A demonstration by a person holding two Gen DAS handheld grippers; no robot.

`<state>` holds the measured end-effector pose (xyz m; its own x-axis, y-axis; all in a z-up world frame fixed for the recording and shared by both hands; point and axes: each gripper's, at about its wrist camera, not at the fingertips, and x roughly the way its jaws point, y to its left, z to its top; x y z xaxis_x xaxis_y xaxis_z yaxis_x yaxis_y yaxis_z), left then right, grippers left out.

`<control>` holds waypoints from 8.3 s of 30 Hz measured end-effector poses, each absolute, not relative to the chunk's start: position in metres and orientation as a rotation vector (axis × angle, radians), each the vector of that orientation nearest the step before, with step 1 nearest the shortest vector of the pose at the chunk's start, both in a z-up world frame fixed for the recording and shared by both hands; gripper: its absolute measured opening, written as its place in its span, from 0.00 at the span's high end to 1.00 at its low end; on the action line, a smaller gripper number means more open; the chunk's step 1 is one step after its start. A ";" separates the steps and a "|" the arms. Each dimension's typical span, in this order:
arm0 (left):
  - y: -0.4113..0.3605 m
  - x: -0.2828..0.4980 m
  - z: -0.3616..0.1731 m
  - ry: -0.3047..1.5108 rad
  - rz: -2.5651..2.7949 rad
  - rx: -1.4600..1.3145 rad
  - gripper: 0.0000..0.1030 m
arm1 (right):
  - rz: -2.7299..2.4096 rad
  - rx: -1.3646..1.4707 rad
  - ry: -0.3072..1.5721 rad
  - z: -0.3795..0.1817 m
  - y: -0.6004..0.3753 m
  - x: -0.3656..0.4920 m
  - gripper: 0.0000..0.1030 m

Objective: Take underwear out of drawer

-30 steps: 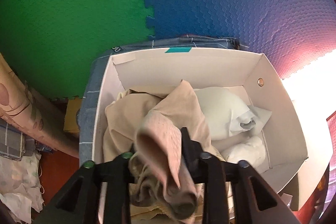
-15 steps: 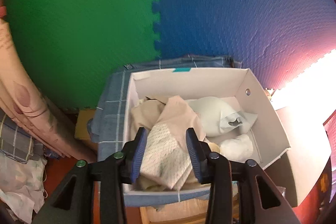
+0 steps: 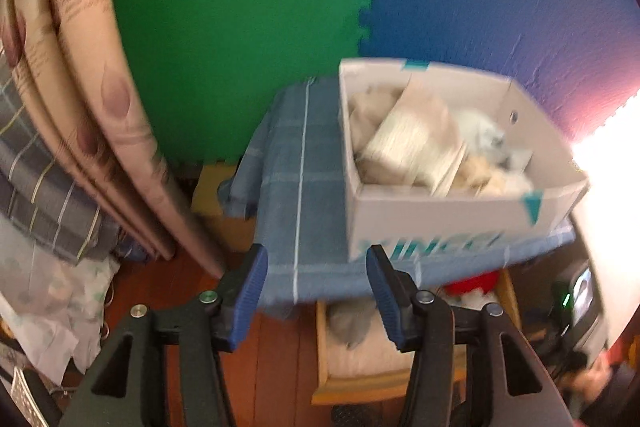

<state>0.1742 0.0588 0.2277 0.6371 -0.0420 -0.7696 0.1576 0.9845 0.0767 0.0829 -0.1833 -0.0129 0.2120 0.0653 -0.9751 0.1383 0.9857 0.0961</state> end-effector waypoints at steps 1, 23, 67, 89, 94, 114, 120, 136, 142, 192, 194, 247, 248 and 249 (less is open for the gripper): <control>0.063 0.170 0.219 0.884 -0.102 0.146 0.49 | -0.046 0.169 1.365 -0.013 -0.183 0.086 0.19; 0.074 0.160 0.070 1.166 -0.044 0.050 0.49 | -0.071 -0.078 1.717 -0.102 -0.169 0.138 0.40; 0.086 0.160 0.029 1.260 -0.032 0.005 0.49 | -0.097 -0.202 1.761 -0.144 -0.153 0.153 0.64; 0.064 0.156 0.020 1.243 -0.057 0.043 0.49 | -0.084 0.031 1.444 -0.053 -0.164 0.094 0.65; 0.061 0.158 0.021 1.224 -0.070 0.043 0.49 | -0.085 0.063 1.378 -0.030 -0.178 0.089 0.65; 0.027 0.177 -0.001 1.273 -0.142 0.185 0.49 | -0.038 0.171 1.179 0.071 -0.193 0.046 0.65; 0.027 0.179 -0.008 1.305 -0.155 0.160 0.49 | -0.034 0.169 1.105 0.115 -0.197 0.036 0.65; 0.027 0.180 -0.014 1.345 -0.166 0.132 0.49 | -0.002 0.109 0.853 0.257 -0.185 0.072 0.65; 0.026 0.181 -0.014 1.353 -0.170 0.131 0.49 | 0.003 0.074 0.805 0.282 -0.174 0.101 0.65; -0.006 0.246 -0.077 1.523 -0.298 0.338 0.49 | 0.000 -0.121 1.130 0.168 -0.137 0.242 0.63; -0.004 0.253 -0.080 1.530 -0.292 0.327 0.49 | 0.002 -0.120 1.130 0.167 -0.136 0.243 0.62; -0.020 0.234 -0.092 1.572 -0.264 0.312 0.84 | -0.013 -0.049 1.056 0.188 -0.144 0.199 0.15; -0.020 0.231 -0.089 1.565 -0.268 0.304 0.84 | -0.015 -0.048 1.053 0.188 -0.144 0.196 0.15; -0.020 0.227 -0.085 1.557 -0.267 0.299 0.84 | -0.015 -0.044 1.047 0.189 -0.145 0.194 0.15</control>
<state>0.2272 -0.0204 -0.0854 -0.0011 0.0204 -0.9998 0.3527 0.9356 0.0188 0.1936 -0.1447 0.1893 0.5005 -0.0336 -0.8651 -0.0081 0.9990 -0.0435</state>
